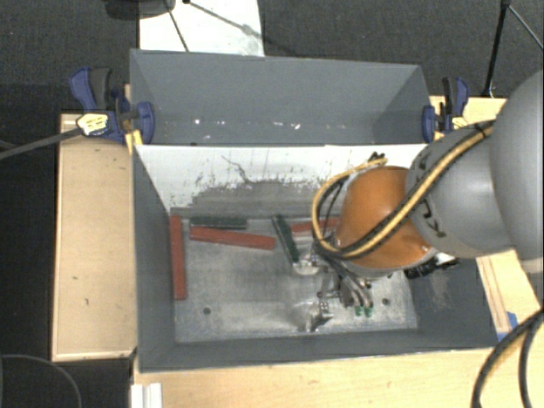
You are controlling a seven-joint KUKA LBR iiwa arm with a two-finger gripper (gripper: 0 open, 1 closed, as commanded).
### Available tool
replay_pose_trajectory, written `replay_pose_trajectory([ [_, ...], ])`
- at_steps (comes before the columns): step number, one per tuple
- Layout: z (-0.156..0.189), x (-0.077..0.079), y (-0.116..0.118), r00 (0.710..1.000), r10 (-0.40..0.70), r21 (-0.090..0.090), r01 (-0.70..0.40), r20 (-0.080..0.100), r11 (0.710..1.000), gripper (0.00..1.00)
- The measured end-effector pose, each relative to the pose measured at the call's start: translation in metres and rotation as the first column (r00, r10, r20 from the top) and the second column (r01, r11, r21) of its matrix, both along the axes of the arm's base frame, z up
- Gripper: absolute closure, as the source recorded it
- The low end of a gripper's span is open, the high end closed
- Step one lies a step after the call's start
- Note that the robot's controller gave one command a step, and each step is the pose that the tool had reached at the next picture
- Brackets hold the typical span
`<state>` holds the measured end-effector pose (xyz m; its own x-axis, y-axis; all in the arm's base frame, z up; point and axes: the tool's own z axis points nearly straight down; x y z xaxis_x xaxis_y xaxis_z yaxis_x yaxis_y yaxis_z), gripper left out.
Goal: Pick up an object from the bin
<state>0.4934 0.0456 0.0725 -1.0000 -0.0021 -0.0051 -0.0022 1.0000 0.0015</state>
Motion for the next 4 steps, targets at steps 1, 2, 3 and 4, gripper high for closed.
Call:
replay_pose_trajectory([
  [1, 0.000, 0.000, 0.000, 1.000, -0.001, 0.000, 0.001, 0.000, 1.000, 0.00],
  [2, 0.028, 0.030, -0.041, 1.000, -0.008, -0.001, 0.008, -0.004, 1.000, 1.00],
  [3, 0.028, 0.030, -0.041, 1.000, -0.010, -0.001, 0.010, -0.004, 1.000, 0.00],
  [4, 0.028, 0.030, -0.041, 1.000, -0.010, -0.001, 0.010, -0.004, 1.000, 0.00],
])
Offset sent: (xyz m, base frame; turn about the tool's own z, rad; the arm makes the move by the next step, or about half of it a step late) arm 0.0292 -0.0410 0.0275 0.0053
